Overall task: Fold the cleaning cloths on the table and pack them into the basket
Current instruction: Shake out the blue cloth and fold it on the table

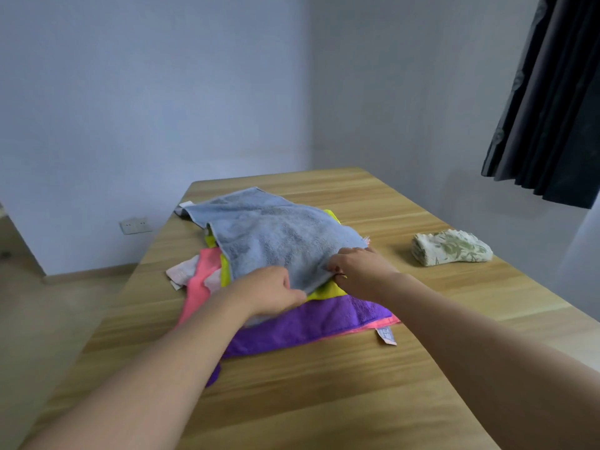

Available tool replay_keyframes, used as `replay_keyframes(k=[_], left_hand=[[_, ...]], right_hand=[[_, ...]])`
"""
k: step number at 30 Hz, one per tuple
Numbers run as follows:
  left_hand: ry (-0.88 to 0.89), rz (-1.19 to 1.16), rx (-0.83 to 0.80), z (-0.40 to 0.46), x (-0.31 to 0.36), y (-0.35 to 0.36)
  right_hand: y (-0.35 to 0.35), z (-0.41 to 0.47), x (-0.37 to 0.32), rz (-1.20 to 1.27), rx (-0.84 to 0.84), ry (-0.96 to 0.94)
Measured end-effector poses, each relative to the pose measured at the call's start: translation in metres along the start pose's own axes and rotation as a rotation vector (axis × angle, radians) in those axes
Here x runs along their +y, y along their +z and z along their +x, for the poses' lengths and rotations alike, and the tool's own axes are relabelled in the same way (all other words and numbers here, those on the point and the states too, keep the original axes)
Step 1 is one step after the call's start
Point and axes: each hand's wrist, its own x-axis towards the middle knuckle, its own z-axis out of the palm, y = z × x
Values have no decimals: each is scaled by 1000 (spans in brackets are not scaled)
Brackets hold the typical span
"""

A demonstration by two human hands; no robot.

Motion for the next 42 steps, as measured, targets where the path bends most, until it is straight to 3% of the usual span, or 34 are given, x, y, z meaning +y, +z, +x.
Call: replay_keyframes(k=[2,4,7,9,15,22,26,31,34,37,42], left_hand=[[10,79,-31,-5,-4,5],[48,159,63,-8,-11,17],[63,72,216,-7,-12,25],[18,4,278,-5,-9,15],[-10,-469,636,-3,16,-72],[192,-973,797,-57,93,-180],[323,-1132,865,-105,132,-236],[285,-1258,1009,-167,150,-288],[248,-1214,993,-196,157,-303],[258,-1186,876,-228,170,-322],[437,-1060,672,-270,187,-349]], right_hand=[[0,-1,0,26,-26,8],[3,1,0,81,31,57],[-1,6,-5,293,176,148],[-14,8,-8,306,244,111],[-96,16,-7,245,445,27],[-218,0,-22,222,652,117],[-270,-33,-26,205,677,160],[-321,-89,-14,349,618,366],[-354,-117,-13,591,599,414],[-400,-139,-33,847,571,381],[-451,-157,-62,924,576,284]])
